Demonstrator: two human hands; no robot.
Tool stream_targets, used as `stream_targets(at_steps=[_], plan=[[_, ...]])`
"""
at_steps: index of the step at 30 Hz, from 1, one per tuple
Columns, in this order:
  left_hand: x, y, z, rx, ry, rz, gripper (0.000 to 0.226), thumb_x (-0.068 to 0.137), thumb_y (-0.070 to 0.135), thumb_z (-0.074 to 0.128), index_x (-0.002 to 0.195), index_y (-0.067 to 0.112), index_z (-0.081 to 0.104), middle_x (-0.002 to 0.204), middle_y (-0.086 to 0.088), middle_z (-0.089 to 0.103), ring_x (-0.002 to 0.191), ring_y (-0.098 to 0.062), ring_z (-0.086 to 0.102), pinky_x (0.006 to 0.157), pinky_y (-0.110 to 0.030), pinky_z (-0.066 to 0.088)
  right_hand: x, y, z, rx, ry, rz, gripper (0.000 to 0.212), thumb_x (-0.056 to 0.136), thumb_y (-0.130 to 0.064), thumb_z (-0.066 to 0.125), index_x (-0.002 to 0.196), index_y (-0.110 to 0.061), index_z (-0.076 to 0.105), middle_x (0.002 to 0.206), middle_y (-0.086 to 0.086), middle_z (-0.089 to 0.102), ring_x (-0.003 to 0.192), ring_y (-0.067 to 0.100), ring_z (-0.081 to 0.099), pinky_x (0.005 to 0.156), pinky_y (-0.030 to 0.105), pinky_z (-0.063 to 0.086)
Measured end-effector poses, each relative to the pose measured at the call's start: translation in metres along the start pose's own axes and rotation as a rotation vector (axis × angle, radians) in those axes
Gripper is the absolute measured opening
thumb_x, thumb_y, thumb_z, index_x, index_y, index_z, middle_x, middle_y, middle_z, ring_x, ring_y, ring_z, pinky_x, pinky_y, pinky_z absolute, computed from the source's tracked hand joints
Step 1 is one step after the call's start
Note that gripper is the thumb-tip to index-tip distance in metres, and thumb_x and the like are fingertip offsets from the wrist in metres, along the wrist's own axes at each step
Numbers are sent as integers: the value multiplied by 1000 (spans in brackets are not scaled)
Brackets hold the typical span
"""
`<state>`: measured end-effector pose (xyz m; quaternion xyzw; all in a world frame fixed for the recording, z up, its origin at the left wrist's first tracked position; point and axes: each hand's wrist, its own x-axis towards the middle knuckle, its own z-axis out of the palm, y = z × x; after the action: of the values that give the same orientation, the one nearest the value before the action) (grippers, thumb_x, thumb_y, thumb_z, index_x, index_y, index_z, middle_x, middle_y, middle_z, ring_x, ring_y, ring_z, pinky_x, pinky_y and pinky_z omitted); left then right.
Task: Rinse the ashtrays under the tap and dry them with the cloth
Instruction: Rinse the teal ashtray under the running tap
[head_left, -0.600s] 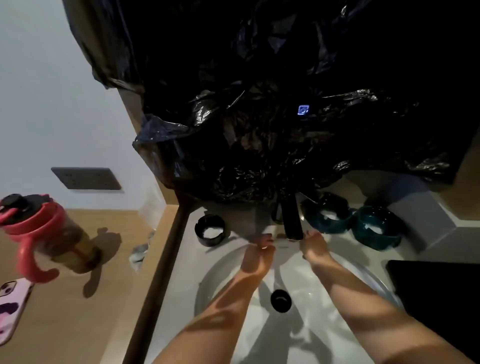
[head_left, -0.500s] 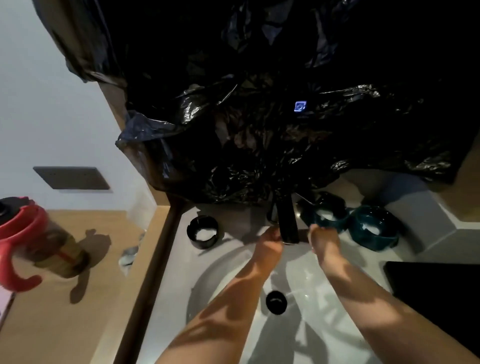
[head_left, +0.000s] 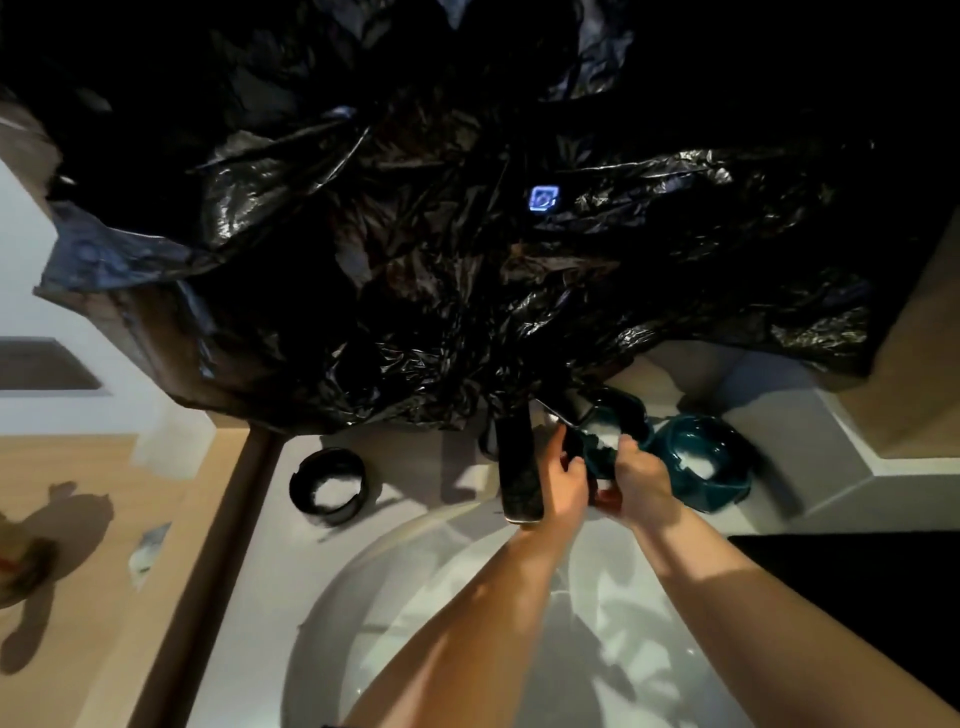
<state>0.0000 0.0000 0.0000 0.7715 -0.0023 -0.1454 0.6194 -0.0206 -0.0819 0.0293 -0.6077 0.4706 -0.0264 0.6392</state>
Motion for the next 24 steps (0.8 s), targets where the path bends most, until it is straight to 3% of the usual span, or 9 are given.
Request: stream_targets(at_steps=[5, 8, 11, 15, 17, 19, 21, 24], plan=[[-5, -4, 5, 74, 13, 147, 65, 71, 5, 43, 136, 9, 51, 133, -14, 53, 128, -25, 47, 111, -39, 36, 2, -7, 0, 11, -32, 34, 16, 98, -18, 42, 103, -6, 51, 86, 11, 59, 73, 26, 60, 61, 34, 51], [-9, 2, 5, 64, -16, 93, 59, 85, 4, 50, 143, 13, 43, 142, -8, 44, 134, -21, 38, 115, -33, 28, 4, -10, 2, 77, 84, 82, 23, 93, -20, 51, 103, 0, 57, 93, 18, 63, 82, 36, 64, 67, 44, 55], [-11, 4, 8, 70, 36, 84, 52, 90, 26, 49, 141, 19, 44, 141, -6, 46, 131, -23, 42, 111, -41, 35, 9, -12, 0, 32, 105, 96, 21, 89, -19, 57, 97, 1, 60, 93, 20, 64, 83, 38, 66, 76, 50, 56], [-10, 7, 14, 158, 62, 56, 52, 93, 36, 51, 141, 17, 42, 145, -7, 38, 136, -25, 35, 111, -42, 34, 9, -16, -2, 33, 166, 100, 10, 86, -8, 58, 78, -1, 57, 93, 21, 64, 78, 34, 63, 68, 39, 54], [-11, 9, 14, 192, 97, 48, 51, 93, 34, 55, 139, 13, 44, 142, -9, 39, 132, -26, 38, 108, -40, 36, 8, -17, -5, 27, 170, 100, 11, 87, -5, 57, 78, 0, 56, 92, 20, 63, 76, 31, 61, 65, 36, 51], [-17, 9, 13, 121, 116, 16, 50, 93, 29, 59, 136, 11, 43, 136, -10, 42, 126, -25, 45, 102, -36, 41, 4, -18, -10, 13, 104, 98, 5, 89, -3, 55, 93, 0, 56, 95, 19, 61, 80, 29, 60, 69, 37, 54], [-25, 6, 11, -28, 81, -17, 50, 92, 27, 61, 134, 11, 39, 132, -9, 46, 121, -25, 51, 98, -36, 45, 1, -17, -17, -46, 42, 96, 15, 89, -2, 56, 103, 0, 56, 98, 20, 63, 82, 30, 64, 73, 39, 57], [-42, 1, 6, -201, 16, -140, 50, 92, 30, 61, 132, 19, 35, 126, -8, 55, 113, -28, 57, 94, -35, 47, -16, -18, -26, -123, 102, 127, 15, 83, 1, 63, 96, 3, 56, 89, 23, 66, 67, 35, 68, 58, 41, 57]])
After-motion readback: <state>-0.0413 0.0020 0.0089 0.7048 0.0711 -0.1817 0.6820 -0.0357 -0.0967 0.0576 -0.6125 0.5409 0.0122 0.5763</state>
